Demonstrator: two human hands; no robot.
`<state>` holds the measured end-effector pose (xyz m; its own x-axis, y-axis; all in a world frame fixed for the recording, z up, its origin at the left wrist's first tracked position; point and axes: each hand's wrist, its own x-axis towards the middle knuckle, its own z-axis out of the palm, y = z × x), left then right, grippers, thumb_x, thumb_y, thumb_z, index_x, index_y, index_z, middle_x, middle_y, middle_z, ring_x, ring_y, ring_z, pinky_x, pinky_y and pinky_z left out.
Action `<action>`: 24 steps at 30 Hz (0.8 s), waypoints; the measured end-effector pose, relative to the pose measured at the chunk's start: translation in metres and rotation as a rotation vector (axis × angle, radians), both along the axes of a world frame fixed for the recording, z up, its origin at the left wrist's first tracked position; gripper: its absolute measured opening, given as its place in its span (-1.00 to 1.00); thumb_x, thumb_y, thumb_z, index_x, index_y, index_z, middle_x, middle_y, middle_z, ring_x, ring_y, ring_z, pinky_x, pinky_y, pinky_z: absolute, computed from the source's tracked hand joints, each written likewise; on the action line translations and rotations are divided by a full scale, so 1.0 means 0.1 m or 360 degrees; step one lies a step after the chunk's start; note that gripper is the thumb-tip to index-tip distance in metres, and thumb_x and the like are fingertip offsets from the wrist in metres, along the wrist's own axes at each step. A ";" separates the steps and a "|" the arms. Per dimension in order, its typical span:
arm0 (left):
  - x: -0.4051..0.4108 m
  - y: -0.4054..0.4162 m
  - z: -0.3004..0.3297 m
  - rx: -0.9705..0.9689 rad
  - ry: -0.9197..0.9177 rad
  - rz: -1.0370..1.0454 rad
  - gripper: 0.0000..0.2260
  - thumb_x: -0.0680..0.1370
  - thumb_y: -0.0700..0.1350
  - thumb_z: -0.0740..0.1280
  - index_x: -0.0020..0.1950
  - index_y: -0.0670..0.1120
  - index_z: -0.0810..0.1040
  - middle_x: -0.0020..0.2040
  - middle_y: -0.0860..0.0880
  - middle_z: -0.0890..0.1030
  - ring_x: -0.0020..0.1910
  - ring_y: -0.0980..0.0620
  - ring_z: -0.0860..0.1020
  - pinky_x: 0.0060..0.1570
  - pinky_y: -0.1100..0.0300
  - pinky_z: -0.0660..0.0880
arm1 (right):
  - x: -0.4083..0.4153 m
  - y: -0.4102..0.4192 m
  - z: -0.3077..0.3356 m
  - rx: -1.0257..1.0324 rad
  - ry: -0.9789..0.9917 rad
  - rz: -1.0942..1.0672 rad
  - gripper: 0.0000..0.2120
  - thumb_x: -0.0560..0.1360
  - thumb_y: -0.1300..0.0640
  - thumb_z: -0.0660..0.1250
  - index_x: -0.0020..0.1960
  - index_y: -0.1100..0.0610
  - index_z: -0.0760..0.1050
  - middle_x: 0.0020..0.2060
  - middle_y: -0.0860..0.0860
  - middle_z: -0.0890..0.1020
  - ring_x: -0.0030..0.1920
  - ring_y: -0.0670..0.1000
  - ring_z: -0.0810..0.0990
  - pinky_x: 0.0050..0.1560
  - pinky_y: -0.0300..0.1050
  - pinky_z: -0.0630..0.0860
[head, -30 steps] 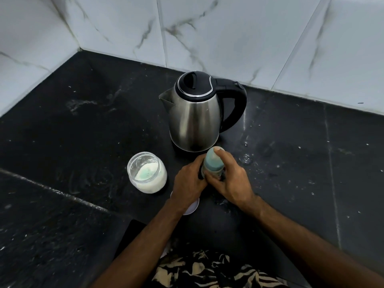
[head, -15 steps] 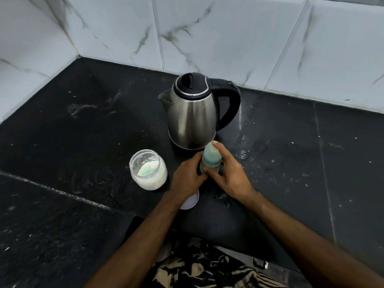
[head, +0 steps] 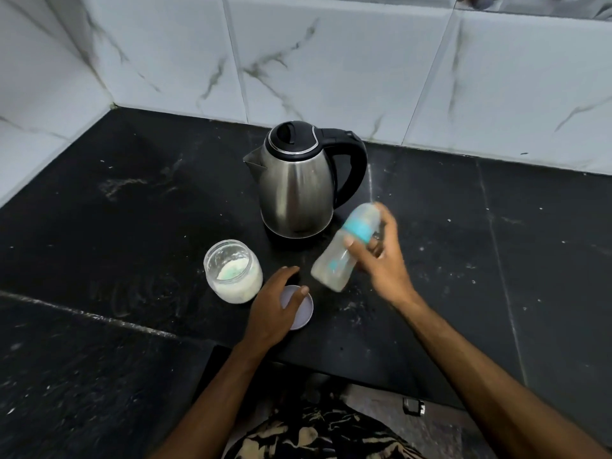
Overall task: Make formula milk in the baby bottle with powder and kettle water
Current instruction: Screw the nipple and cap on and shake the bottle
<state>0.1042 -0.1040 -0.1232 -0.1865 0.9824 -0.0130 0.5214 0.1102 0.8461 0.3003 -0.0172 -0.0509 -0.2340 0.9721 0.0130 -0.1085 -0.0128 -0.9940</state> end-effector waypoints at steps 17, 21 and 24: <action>-0.01 -0.05 -0.03 0.0143 0.0078 0.0005 -0.70 0.64 -0.17 0.26 0.37 -0.12 0.51 0.35 -0.01 0.54 0.38 0.04 0.46 0.42 0.09 0.34 | 0.00 -0.05 0.24 -0.0129 0.0331 -0.0130 -0.41 0.48 0.15 0.46 0.41 -0.10 0.28 -0.10 -0.03 0.72 -0.10 -0.01 0.71 -0.24 -0.09 0.64; 0.00 -0.05 -0.03 0.0154 0.0083 0.0014 -0.71 0.64 -0.17 0.27 0.37 -0.11 0.51 0.35 0.00 0.55 0.37 0.04 0.46 0.42 0.10 0.35 | -0.01 0.00 0.24 -0.0175 0.0436 -0.0170 -0.30 0.46 0.15 0.44 0.49 -0.03 0.18 -0.09 -0.03 0.73 -0.08 0.02 0.71 -0.22 -0.06 0.66; 0.00 -0.05 -0.02 0.0149 0.0069 0.0018 -0.70 0.64 -0.17 0.27 0.37 -0.11 0.51 0.35 -0.02 0.54 0.36 0.02 0.47 0.41 0.05 0.37 | 0.00 -0.11 0.22 -0.0118 0.0028 0.0339 -0.23 0.33 0.11 0.56 0.42 -0.16 0.27 -0.02 0.10 0.71 -0.03 0.07 0.72 -0.15 -0.09 0.64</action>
<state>0.1040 -0.1087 -0.1256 -0.1962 0.9767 0.0873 0.5572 0.0378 0.8295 0.2998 -0.0281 -0.0291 -0.4343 0.8993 -0.0509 -0.1129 -0.1104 -0.9875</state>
